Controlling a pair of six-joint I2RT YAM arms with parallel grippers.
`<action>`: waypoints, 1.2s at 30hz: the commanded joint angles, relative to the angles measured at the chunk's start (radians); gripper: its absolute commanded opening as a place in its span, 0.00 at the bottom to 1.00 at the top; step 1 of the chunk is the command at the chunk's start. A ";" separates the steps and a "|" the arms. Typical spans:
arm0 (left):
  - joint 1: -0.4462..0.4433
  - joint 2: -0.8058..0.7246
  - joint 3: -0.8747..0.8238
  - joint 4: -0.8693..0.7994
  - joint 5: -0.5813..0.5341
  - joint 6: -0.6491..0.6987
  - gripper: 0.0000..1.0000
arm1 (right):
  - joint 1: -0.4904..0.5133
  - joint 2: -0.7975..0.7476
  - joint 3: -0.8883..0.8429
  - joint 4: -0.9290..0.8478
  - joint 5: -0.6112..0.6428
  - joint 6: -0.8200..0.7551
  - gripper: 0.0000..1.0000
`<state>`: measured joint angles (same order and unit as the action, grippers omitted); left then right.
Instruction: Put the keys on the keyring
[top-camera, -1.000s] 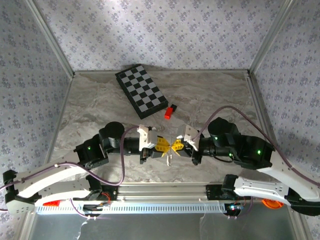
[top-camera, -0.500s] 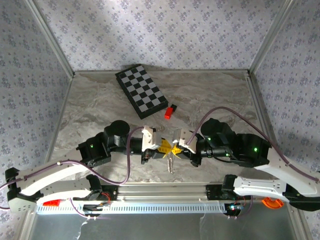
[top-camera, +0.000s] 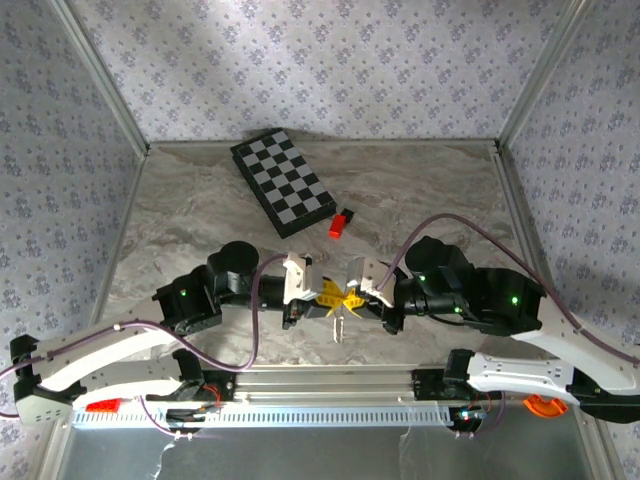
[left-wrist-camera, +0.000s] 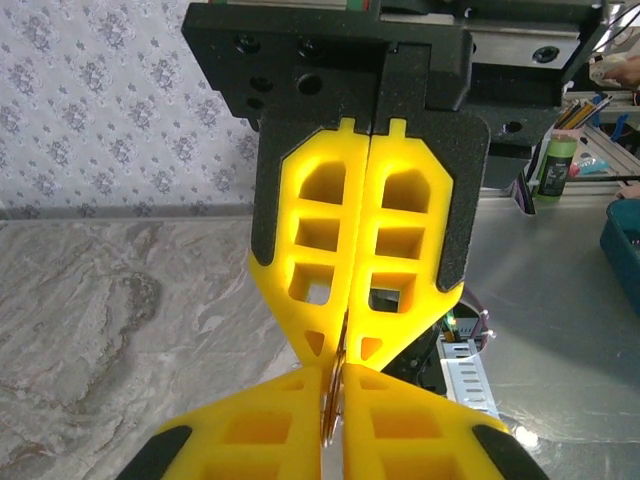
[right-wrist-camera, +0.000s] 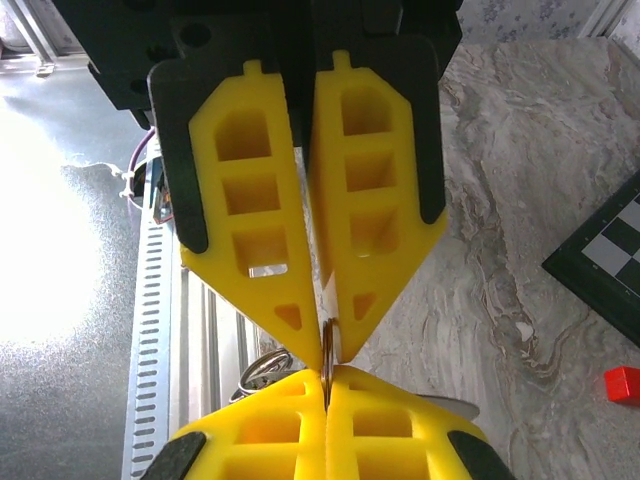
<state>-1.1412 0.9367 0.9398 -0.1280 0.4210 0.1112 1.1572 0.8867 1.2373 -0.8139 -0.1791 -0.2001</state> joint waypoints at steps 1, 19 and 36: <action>-0.003 -0.015 0.001 0.029 -0.002 0.007 0.02 | 0.008 -0.020 -0.007 0.063 -0.051 0.001 0.00; -0.003 -0.090 -0.105 0.252 -0.057 -0.085 0.00 | -0.019 -0.068 -0.079 0.150 -0.038 0.070 0.02; -0.003 -0.114 -0.137 0.379 -0.008 -0.128 0.00 | -0.173 -0.156 -0.200 0.325 -0.208 0.145 0.36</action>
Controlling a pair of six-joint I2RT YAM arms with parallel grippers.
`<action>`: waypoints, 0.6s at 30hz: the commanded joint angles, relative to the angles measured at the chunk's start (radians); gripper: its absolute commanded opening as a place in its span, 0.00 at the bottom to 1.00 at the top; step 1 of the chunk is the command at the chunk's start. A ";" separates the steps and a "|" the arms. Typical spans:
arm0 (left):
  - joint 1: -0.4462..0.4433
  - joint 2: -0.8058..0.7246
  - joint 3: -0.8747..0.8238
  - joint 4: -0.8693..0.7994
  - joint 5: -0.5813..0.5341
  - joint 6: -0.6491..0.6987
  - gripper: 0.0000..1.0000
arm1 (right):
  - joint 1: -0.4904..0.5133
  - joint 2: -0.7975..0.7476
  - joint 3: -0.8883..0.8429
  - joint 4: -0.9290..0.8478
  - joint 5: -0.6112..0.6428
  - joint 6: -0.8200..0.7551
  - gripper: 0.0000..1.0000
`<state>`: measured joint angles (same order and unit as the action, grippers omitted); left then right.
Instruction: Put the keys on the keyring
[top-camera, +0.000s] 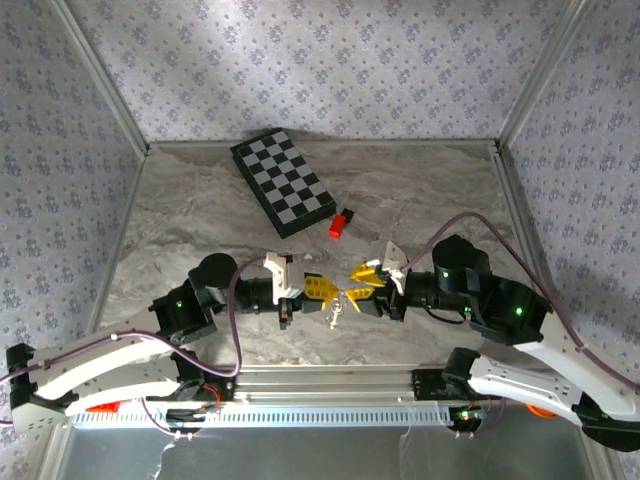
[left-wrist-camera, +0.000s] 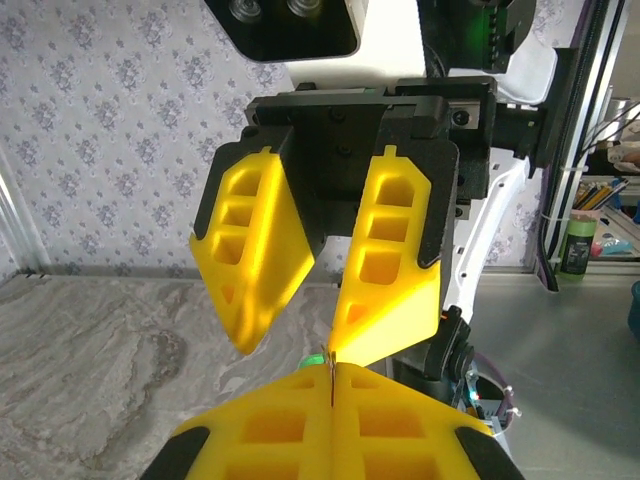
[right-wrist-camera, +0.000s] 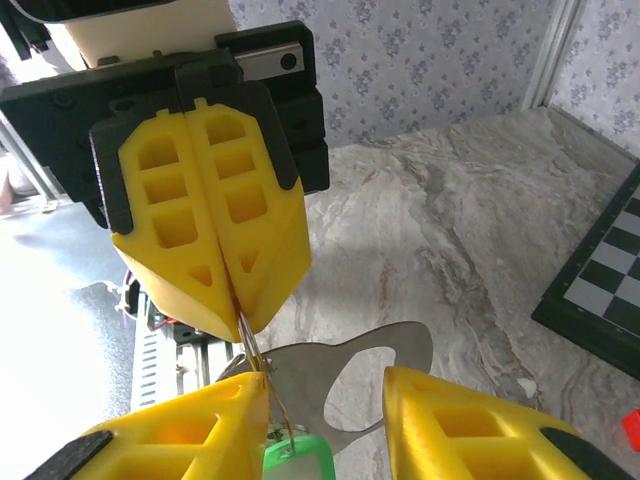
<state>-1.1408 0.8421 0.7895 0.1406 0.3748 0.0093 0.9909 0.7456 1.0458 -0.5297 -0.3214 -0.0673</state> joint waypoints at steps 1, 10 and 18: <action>-0.004 -0.017 0.012 0.120 0.043 -0.030 0.00 | -0.006 -0.018 -0.010 0.044 -0.068 0.011 0.36; -0.003 -0.021 -0.001 0.154 0.052 -0.052 0.00 | -0.009 -0.044 -0.044 0.070 -0.085 0.017 0.21; -0.003 -0.034 0.000 0.157 0.058 -0.050 0.00 | -0.011 -0.042 -0.062 0.080 -0.090 0.018 0.05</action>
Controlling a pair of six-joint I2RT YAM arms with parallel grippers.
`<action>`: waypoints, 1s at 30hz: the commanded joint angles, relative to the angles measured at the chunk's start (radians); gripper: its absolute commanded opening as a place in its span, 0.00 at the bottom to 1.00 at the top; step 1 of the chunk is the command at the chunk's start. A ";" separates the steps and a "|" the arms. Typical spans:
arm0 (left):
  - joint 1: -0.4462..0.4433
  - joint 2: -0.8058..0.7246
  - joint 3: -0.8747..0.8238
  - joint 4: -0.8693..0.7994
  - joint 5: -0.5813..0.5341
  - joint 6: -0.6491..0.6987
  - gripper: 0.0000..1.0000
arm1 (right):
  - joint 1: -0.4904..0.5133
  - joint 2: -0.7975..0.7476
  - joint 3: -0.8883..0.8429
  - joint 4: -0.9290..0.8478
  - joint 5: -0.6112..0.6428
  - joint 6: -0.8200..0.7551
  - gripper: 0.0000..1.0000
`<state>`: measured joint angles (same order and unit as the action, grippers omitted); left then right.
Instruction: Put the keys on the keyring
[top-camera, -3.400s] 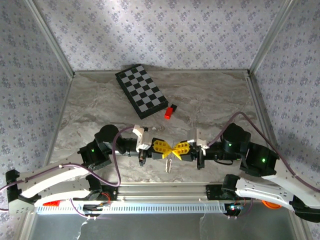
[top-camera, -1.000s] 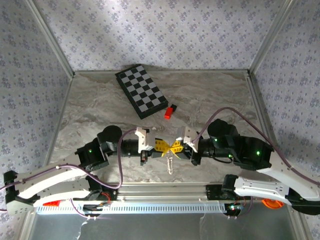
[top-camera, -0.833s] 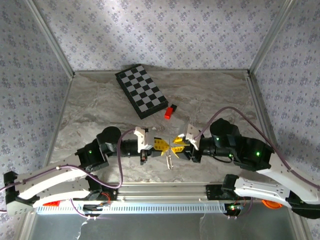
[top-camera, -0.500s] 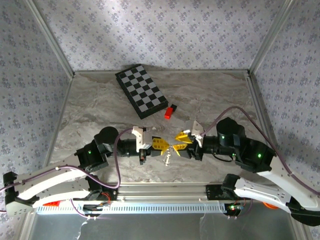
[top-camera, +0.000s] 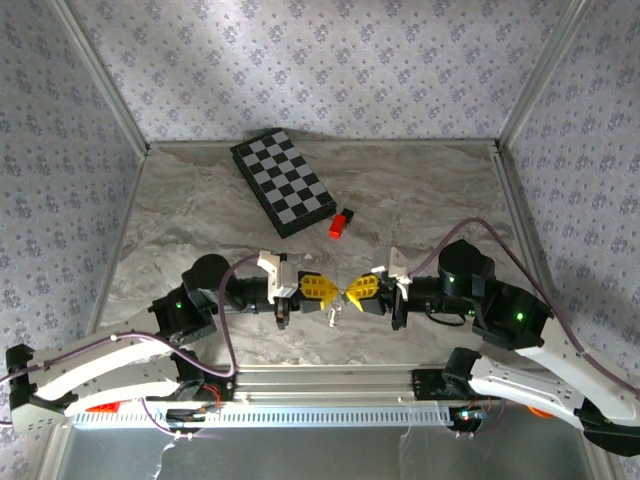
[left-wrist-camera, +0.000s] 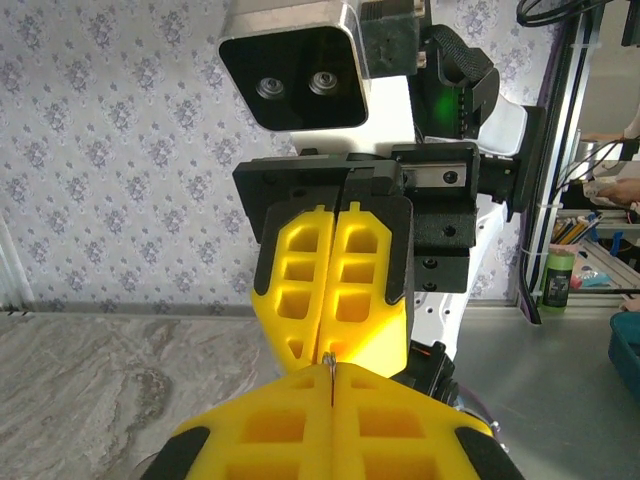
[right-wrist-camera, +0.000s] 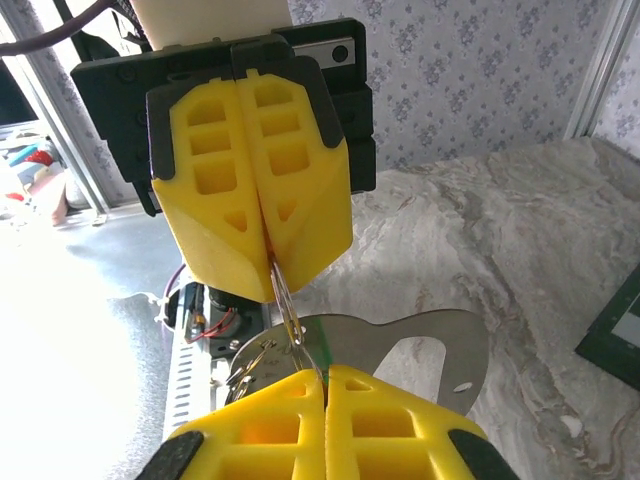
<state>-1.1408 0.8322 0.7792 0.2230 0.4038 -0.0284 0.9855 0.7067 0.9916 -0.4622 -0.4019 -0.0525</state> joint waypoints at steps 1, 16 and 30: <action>-0.004 -0.023 0.009 0.079 0.032 -0.013 0.00 | -0.006 0.001 -0.008 0.012 -0.011 0.002 0.04; -0.003 0.004 -0.014 0.177 0.078 -0.062 0.00 | -0.006 0.031 -0.005 0.017 -0.032 0.002 0.02; -0.004 0.017 -0.025 0.202 0.068 -0.073 0.00 | -0.006 -0.041 -0.019 0.038 -0.032 0.022 0.38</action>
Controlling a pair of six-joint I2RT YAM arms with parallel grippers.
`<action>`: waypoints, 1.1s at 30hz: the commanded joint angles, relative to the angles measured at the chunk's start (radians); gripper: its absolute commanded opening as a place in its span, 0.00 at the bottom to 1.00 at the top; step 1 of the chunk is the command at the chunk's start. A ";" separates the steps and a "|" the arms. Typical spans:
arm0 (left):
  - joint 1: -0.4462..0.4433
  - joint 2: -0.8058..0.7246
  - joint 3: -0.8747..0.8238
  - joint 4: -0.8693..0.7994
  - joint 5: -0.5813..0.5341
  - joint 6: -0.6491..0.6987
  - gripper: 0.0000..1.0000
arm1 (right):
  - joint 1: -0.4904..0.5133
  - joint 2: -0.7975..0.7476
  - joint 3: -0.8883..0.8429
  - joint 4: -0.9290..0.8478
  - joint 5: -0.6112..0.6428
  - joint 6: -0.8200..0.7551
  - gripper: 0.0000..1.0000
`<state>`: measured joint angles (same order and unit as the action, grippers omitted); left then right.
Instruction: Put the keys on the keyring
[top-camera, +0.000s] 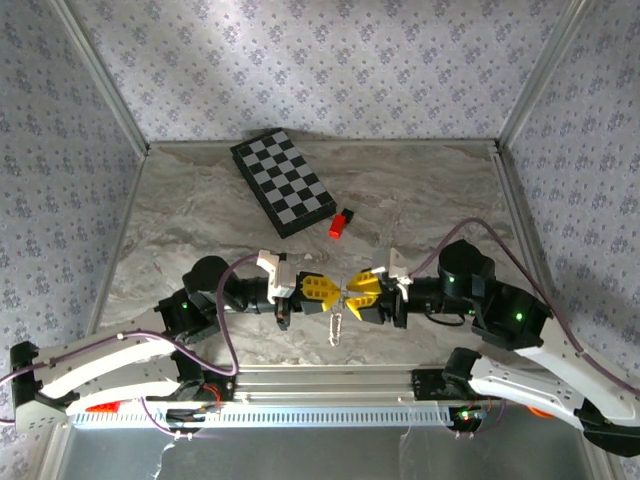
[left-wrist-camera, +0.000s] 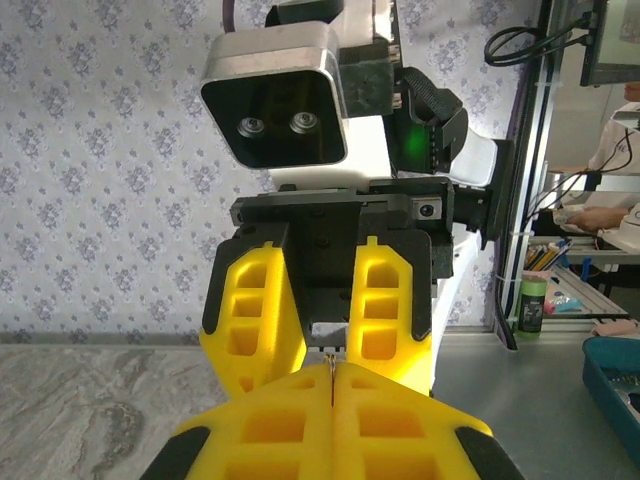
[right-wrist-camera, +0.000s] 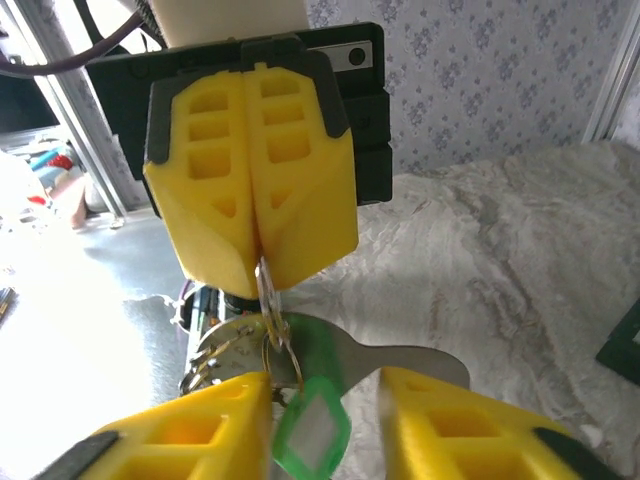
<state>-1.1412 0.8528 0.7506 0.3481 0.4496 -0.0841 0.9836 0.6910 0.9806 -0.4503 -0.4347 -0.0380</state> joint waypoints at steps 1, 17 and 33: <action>-0.003 -0.003 0.003 0.079 0.021 -0.020 0.00 | -0.004 -0.032 -0.012 0.033 -0.001 0.010 0.41; -0.003 0.006 0.004 0.094 0.038 -0.028 0.00 | -0.005 -0.054 -0.046 0.157 -0.038 0.041 0.43; -0.003 0.005 0.000 0.096 0.038 -0.028 0.00 | -0.004 -0.024 -0.048 0.154 -0.052 0.038 0.27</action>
<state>-1.1412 0.8665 0.7467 0.3794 0.4641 -0.0990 0.9836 0.6685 0.9337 -0.3031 -0.4690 -0.0067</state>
